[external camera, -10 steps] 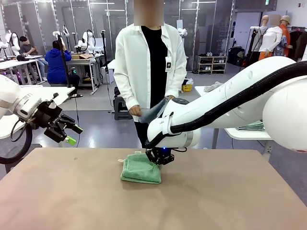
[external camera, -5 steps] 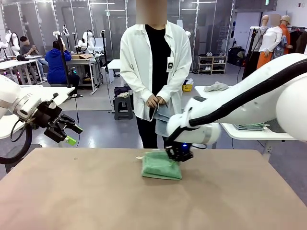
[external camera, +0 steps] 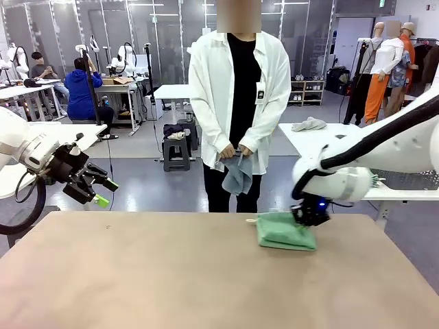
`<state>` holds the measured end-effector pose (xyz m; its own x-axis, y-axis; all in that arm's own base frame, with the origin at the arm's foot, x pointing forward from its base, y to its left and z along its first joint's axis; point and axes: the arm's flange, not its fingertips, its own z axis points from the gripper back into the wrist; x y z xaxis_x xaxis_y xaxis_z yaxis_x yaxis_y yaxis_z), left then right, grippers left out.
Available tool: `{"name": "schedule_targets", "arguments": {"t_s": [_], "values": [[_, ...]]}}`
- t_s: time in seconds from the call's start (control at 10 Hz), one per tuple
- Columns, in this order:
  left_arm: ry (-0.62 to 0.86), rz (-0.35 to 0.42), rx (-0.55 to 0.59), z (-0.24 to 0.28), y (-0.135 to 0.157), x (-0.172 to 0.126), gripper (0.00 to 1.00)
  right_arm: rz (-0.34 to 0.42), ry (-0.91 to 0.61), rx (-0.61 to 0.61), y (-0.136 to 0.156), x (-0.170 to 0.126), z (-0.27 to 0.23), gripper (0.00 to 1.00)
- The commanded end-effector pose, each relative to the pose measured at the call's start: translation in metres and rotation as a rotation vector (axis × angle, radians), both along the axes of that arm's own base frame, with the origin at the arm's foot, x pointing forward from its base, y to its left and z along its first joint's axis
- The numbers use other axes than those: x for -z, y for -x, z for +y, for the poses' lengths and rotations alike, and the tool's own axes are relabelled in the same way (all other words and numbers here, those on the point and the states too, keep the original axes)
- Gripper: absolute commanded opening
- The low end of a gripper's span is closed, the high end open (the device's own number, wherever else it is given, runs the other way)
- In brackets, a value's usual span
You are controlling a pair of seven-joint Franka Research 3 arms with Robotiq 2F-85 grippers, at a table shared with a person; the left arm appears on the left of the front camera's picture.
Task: Fold the towels and place them in the basket.
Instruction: Place the folded Towel with hook on the right side of the table.
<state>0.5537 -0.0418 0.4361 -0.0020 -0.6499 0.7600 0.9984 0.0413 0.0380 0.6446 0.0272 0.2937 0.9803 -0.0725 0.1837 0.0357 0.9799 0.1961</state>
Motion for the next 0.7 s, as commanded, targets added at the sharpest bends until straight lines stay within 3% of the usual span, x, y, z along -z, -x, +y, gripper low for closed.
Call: {"name": "schedule_targets", "arguments": {"t_s": [0.0, 0.2, 0.4, 0.6], "values": [[0.001, -0.001, 0.000, 0.000, 0.000, -0.001, 0.96, 0.026, 0.029, -0.061, 0.006, 0.013, -0.066, 0.06], [0.001, -0.001, 0.000, 0.000, 0.000, -0.001, 0.96, 0.032, 0.043, -0.090, 0.005, 0.018, -0.120, 0.06], [0.001, -0.001, 0.000, 0.000, 0.000, -0.001, 0.96, 0.016, 0.040, -0.061, 0.000, 0.019, -0.141, 0.06], [0.001, -0.001, 0.000, 0.000, 0.000, -0.001, 0.96, -0.001, 0.037, -0.057, -0.004, 0.018, -0.141, 0.26]]}}
